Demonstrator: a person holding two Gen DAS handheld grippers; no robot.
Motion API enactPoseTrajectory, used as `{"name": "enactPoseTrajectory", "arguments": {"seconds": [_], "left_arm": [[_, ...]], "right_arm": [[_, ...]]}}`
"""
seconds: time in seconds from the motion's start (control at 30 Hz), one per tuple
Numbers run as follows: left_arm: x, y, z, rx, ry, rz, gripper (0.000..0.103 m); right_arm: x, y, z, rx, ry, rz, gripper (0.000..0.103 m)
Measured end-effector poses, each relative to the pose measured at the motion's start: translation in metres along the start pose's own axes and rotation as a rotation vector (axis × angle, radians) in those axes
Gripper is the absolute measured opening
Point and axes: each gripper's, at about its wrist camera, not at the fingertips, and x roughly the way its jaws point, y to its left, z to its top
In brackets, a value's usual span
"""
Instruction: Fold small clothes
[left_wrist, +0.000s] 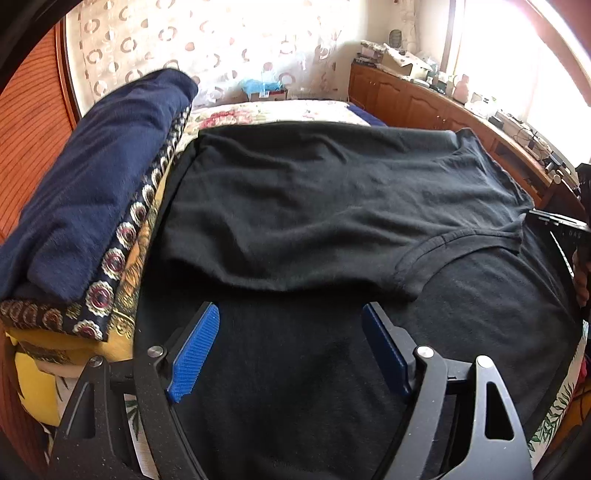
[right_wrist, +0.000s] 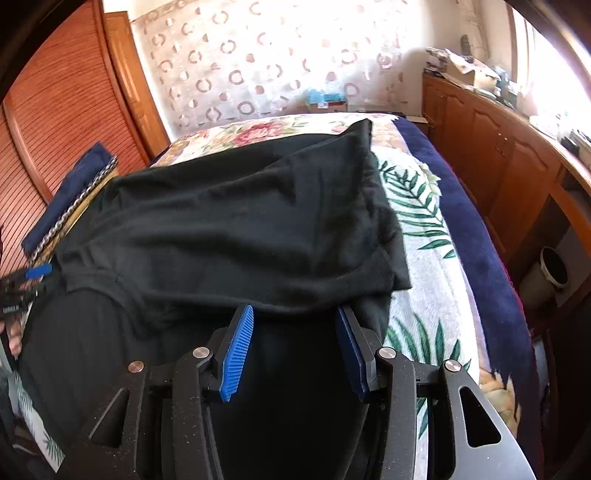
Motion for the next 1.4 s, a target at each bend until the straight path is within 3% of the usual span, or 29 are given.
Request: {"name": "enactPoseTrajectory", "arguments": {"seconds": [0.53,0.7,0.93,1.13,1.33,1.4], "left_arm": [[0.007,-0.006,0.001,0.029,0.017,0.02,0.086],[-0.001,0.007,0.006,-0.08,-0.028,-0.034,0.086],[0.002,0.031,0.013,-0.248,-0.047,-0.004,0.071],[0.005,0.039,0.015,-0.3,-0.071,0.027,0.062],[0.003,0.045,0.01,-0.332,-0.091,0.02,0.034],[0.002,0.046,0.005,-0.338,-0.098,0.017,0.033]], "right_arm": [[0.017,0.005,0.0,-0.004,-0.018,-0.038,0.049],[0.016,0.007,0.001,-0.023,-0.015,-0.058,0.05],[0.017,0.01,0.001,-0.039,-0.012,-0.074,0.05],[0.016,0.008,0.001,-0.036,-0.014,-0.068,0.05],[0.016,0.007,0.001,-0.042,-0.013,-0.072,0.05],[0.016,0.008,0.001,-0.047,-0.013,-0.077,0.05]]}}
